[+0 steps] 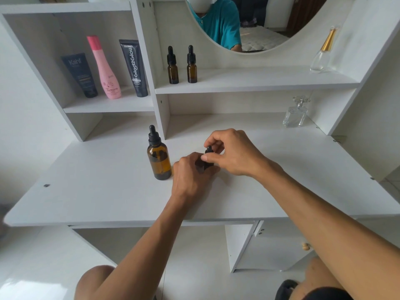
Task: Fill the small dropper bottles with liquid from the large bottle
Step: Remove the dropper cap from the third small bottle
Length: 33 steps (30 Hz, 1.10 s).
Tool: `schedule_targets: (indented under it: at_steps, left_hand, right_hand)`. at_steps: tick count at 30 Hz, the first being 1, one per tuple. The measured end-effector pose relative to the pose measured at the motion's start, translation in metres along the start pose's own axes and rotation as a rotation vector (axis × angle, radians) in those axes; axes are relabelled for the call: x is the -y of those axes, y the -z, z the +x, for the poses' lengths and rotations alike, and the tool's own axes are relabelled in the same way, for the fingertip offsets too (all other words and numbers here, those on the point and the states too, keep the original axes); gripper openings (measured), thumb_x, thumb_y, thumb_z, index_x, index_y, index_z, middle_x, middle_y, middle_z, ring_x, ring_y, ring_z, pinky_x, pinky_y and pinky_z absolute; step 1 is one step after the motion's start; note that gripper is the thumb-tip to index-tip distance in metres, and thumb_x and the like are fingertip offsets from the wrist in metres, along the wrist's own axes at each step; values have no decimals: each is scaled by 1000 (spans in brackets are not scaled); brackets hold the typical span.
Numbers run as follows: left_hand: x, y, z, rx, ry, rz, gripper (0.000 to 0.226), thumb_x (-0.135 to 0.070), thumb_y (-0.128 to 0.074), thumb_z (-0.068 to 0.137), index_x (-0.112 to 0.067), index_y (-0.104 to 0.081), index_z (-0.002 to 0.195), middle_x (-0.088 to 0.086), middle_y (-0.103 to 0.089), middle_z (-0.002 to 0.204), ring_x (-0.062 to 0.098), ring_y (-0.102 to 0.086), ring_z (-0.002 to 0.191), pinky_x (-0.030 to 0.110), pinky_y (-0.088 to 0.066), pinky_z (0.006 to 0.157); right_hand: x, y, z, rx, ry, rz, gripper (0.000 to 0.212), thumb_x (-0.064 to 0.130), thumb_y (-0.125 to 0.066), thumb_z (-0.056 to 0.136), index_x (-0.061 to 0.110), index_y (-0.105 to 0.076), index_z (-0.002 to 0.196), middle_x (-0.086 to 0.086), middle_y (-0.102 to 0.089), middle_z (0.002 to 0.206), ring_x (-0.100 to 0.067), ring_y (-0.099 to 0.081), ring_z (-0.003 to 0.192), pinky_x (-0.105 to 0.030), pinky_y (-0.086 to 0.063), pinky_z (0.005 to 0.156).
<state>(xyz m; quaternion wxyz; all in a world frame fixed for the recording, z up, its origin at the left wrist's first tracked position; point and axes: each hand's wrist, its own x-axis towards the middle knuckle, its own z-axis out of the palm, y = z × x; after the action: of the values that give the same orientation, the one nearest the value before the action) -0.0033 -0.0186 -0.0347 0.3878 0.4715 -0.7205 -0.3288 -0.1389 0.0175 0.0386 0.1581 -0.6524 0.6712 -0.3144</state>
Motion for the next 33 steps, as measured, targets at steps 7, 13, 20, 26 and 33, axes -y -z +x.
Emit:
schedule_targets:
  at_steps: [7, 13, 20, 26, 33]
  left_hand:
    - [-2, 0, -2, 3, -1, -32, 16, -33, -80, 83, -19, -72, 85, -5, -71, 69, 11, -60, 58, 17, -42, 47]
    - [-1, 1, -1, 5, 18, -15, 17, -35, -79, 81, -21, -74, 90, -7, -72, 73, 8, -62, 61, 15, -41, 51]
    - [-3, 1, -2, -9, 38, 3, 26, -33, -82, 80, -20, -75, 102, -12, -71, 84, 5, -66, 75, 16, -51, 62]
    - [-4, 1, -3, -24, 46, -9, 29, -36, -82, 80, -20, -74, 104, -9, -73, 88, 10, -68, 80, 32, -60, 72]
    - [-6, 1, -3, -18, 27, 54, 21, -30, -80, 76, -22, -73, 94, -9, -73, 86, 13, -68, 80, 34, -59, 73]
  right_hand:
    - [0, 1, -1, 13, -15, 18, 27, 25, -79, 83, 21, -70, 108, 4, -69, 98, -13, -67, 91, -27, -56, 83]
    - [0, -1, 0, 21, -9, 23, 23, 15, -76, 86, 20, -71, 107, 0, -72, 95, -17, -67, 94, -29, -55, 85]
    - [5, 14, 5, -137, 25, 126, 25, 17, -76, 85, 22, -70, 109, 4, -71, 94, -10, -68, 86, -10, -50, 72]
    - [-23, 26, 1, -436, -86, 201, 20, 16, -84, 74, 18, -71, 89, 2, -74, 84, -14, -71, 76, -25, -57, 76]
    - [-59, -8, -16, -416, -137, 91, 21, 11, -78, 82, 12, -74, 102, -1, -75, 95, -10, -66, 83, -1, -44, 76]
